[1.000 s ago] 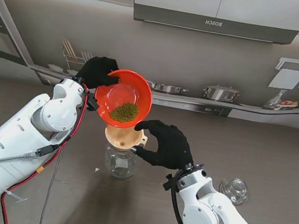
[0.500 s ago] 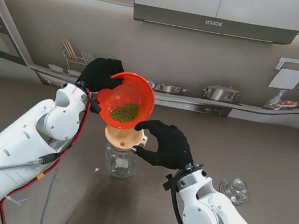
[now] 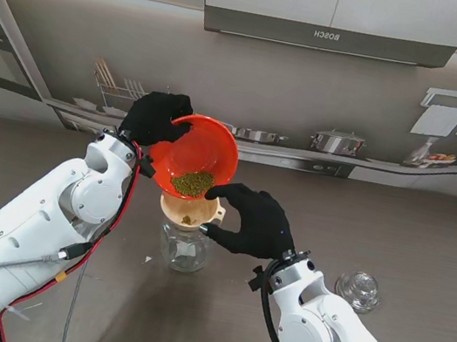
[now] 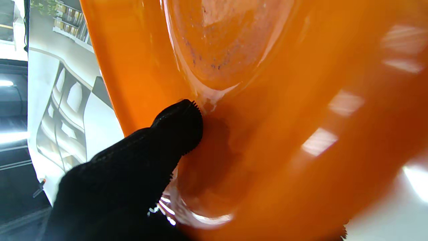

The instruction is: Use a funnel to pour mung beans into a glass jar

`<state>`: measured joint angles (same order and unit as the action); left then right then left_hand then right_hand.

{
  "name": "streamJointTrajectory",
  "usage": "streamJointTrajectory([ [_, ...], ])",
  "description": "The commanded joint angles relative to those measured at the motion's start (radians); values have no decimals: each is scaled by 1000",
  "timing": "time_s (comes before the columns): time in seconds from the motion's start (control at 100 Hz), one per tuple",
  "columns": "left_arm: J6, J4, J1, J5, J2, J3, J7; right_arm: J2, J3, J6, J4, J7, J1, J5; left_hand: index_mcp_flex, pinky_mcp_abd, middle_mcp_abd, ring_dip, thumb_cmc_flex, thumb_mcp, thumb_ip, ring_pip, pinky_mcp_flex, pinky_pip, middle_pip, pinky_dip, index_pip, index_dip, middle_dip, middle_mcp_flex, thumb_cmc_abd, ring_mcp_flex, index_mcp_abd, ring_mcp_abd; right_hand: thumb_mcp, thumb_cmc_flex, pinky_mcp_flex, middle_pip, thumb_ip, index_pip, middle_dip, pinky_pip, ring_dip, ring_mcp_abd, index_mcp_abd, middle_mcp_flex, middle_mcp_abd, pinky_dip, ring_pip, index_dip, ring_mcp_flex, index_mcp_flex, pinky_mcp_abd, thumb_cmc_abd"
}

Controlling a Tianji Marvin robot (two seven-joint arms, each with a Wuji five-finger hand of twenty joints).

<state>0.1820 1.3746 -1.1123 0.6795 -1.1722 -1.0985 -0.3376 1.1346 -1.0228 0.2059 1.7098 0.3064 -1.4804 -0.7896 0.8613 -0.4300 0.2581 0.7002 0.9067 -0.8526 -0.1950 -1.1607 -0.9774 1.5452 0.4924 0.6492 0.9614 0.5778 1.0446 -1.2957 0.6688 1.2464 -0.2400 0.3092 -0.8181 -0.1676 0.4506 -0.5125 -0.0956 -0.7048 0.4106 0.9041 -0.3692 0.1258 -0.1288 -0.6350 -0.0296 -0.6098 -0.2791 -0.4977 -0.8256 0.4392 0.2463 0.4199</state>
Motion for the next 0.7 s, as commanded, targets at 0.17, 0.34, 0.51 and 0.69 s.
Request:
streamJointTrajectory([
  [0.17, 25, 14, 4, 65, 3, 10, -36, 4, 5, -1, 0, -11, -2, -5, 39, 36, -11, -6, 74, -94, -16, -33, -45, 8, 22, -11, 66, 11, -11, -51, -33, 20, 72, -3, -1, 29, -16, 1, 17, 2, -8, -16, 12, 0, -4, 21, -11, 1, 7, 12, 24, -18, 28, -17],
  [0.34, 50, 16, 4, 126, 8, 21, -79, 4, 5, -2, 0, -8, -2, -7, 36, 42, -16, -7, 70, -93, -17, -33, -45, 9, 24, -12, 70, 9, -12, -52, -34, 20, 77, -10, -1, 29, -15, 1, 17, 2, -8, -16, 12, 0, -5, 21, -12, 1, 7, 12, 23, -18, 26, -17],
  [0.51, 66, 21, -1, 202, 17, 31, -131, 4, 5, -4, -1, -6, -2, -9, 32, 54, -22, -8, 67, -94, -18, -36, -46, 12, 26, -12, 75, 6, -12, -52, -34, 21, 81, -21, -1, 30, -15, 1, 17, 1, -8, -16, 12, 1, -4, 21, -11, 1, 7, 12, 24, -19, 27, -16],
  [0.69, 72, 28, -12, 263, 27, 35, -171, 4, 5, -4, -1, -6, -2, -9, 30, 64, -28, -10, 61, -96, -20, -37, -47, 14, 28, -13, 83, 2, -14, -51, -36, 21, 87, -29, -1, 30, -16, 1, 17, 1, -8, -16, 11, 2, -4, 21, -9, 1, 7, 12, 22, -19, 27, -16],
])
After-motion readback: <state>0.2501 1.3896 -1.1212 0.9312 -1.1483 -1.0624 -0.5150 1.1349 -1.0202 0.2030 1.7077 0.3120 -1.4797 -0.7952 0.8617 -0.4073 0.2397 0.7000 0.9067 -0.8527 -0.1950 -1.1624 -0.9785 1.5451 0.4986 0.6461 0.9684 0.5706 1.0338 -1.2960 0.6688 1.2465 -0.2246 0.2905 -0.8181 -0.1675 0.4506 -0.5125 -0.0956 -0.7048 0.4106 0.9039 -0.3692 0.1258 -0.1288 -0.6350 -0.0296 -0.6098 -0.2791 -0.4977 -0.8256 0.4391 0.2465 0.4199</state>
